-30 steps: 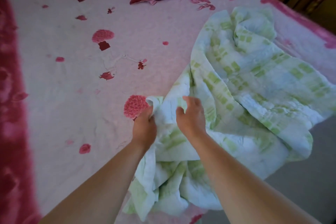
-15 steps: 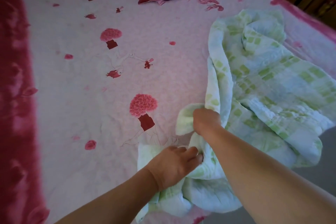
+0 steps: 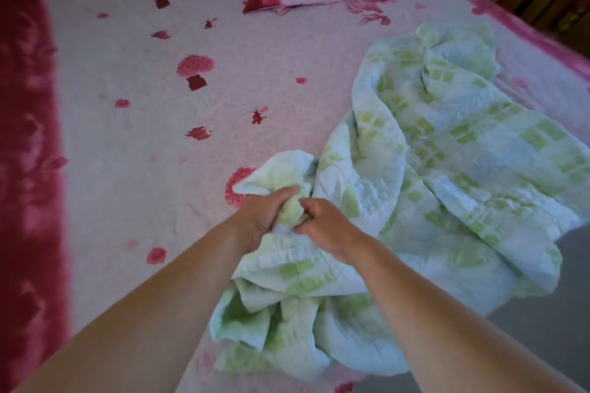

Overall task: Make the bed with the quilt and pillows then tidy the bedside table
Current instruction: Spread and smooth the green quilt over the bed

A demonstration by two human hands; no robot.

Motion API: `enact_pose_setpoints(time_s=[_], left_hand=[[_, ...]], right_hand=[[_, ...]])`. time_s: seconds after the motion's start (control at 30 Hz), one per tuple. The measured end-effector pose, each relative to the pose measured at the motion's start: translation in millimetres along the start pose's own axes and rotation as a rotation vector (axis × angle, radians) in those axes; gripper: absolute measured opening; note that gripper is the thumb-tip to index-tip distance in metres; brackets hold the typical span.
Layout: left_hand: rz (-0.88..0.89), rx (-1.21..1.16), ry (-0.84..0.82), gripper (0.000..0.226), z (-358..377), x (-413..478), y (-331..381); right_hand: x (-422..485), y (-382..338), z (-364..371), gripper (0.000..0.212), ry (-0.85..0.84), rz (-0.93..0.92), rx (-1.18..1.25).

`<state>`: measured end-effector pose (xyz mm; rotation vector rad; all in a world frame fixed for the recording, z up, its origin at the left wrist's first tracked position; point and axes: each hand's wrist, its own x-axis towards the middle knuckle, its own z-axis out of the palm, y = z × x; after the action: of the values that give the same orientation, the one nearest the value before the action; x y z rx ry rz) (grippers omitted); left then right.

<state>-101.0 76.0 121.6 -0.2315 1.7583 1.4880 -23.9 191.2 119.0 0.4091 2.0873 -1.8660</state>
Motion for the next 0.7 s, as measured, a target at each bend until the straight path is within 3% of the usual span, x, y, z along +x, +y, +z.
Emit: enact_pose_setpoints(time_s=[0.07,0.13,0.2,0.27,0.3,0.37,0.43,0.5,0.6,0.67,0.7], left_hand=[[0.057,0.058,0.235,0.026,-6,8,-5],[0.144,0.13,0.378,0.019,-12,9,-7],[0.271,0.29,0.443,0.027,-17,5,-5],[0.447,0.418,0.383,0.034,-14,-5,-2],[0.531,0.436,0.322,0.037,-10,-10,-1],[0.65,0.488,0.217,0.038,0,-21,4],[0.702,0.559,0.151,0.029,9,-28,9],[0.697,0.572,0.113,0.019,14,-32,13],[0.536,0.469,-0.127,0.011,1,-34,18],[0.523,0.323,-0.221,0.042,-14,-29,15],[0.561,0.314,-0.161,0.064,-20,-24,11]], right_hand=[[-4,5,-7,0.028,-0.142,0.099,-0.147],[-4,6,-13,0.026,-0.173,0.16,-0.179],[-1,4,-16,0.023,0.03,0.243,0.014],[3,1,-17,0.052,0.225,0.368,0.172],[5,-1,-16,0.078,0.203,0.452,0.203],[5,-8,-12,0.121,0.019,0.585,0.399],[8,-12,-3,0.13,-0.175,0.567,0.697],[9,-18,4,0.109,-0.179,0.491,0.935],[25,-16,7,0.04,0.164,0.364,1.062],[39,-18,-1,0.029,0.42,0.346,0.882],[43,-22,-10,0.025,0.524,0.336,0.745]])
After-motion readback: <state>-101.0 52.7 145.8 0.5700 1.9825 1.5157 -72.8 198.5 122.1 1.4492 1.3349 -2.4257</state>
